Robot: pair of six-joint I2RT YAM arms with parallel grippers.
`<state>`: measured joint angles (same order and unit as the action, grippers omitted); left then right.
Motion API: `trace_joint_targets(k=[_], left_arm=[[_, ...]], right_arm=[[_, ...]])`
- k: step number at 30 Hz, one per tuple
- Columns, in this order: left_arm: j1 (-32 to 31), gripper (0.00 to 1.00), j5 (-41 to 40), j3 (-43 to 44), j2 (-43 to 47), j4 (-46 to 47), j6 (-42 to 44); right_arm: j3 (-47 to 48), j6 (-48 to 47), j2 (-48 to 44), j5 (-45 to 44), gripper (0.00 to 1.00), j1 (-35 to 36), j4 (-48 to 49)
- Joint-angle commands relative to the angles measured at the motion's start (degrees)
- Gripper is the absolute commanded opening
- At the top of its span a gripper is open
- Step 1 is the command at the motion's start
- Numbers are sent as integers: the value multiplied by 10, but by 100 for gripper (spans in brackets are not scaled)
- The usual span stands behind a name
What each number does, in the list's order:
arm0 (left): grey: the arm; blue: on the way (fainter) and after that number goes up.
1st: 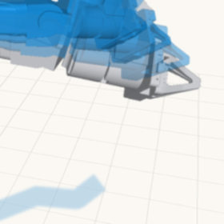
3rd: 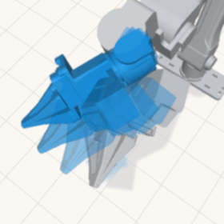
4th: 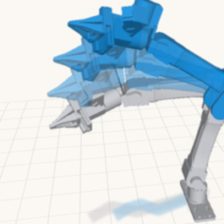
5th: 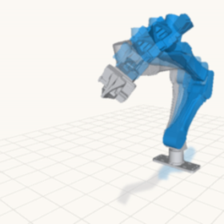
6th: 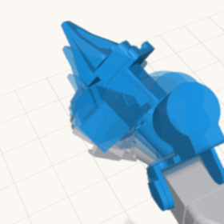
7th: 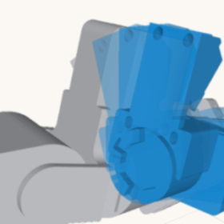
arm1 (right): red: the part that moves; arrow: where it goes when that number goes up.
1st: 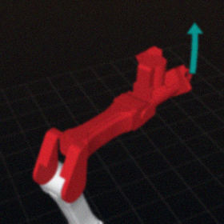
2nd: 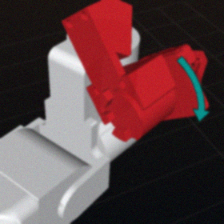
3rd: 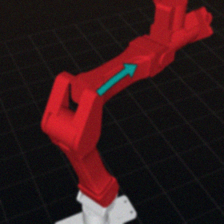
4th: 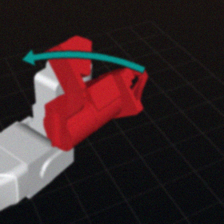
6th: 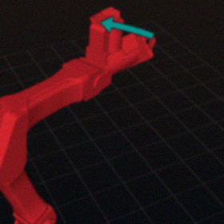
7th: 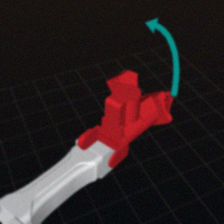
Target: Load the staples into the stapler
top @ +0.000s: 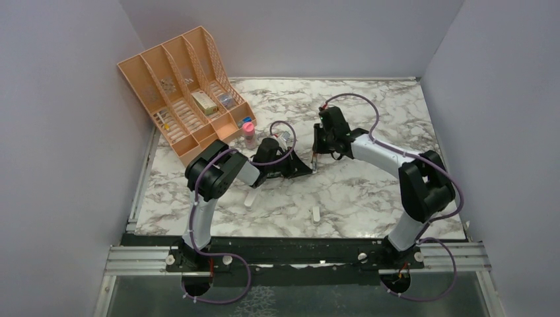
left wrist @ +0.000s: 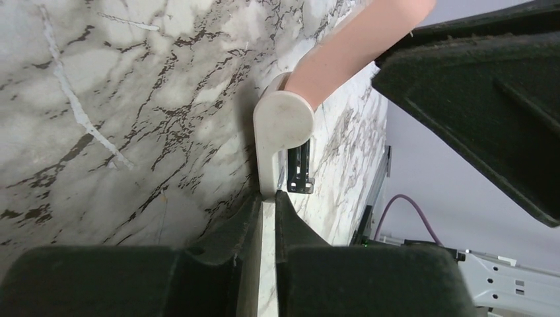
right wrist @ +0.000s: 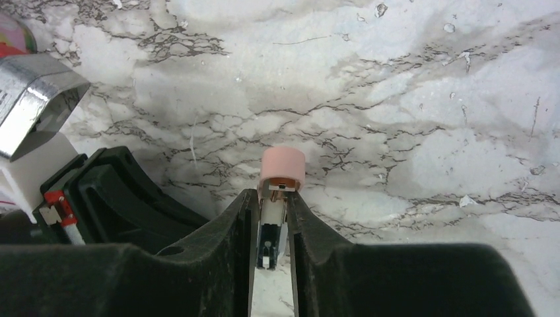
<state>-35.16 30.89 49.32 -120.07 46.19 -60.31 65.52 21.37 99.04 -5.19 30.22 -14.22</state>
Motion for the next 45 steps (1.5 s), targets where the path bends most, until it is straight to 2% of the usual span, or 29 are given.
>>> trace_joint_targets(k=[1,4,8,16,23,29,34,42,45], left_arm=[[10,18,16,-2,8,-83,23],[11,25,24,6,23,-84,14],[12,30,27,6,29,-88,0],[12,33,18,-3,55,-97,-9],[8,36,0,13,126,-149,17],[6,40,-73,28,194,-263,84],[6,46,-200,36,258,-379,164],[7,65,-304,24,347,-445,226],[8,66,-323,20,355,-449,228]], right_arm=[[12,8,-45,17,31,-2,-29],[-1,20,-74,11,37,-2,-46],[-23,39,-108,-3,40,-2,-64],[-54,60,-141,-15,41,-2,-100],[-95,68,-182,43,46,-2,-139],[-170,109,-234,101,47,9,-148],[-197,145,-264,105,57,79,-173],[-228,195,-284,112,68,162,-198],[-231,207,-276,123,68,176,-215]])
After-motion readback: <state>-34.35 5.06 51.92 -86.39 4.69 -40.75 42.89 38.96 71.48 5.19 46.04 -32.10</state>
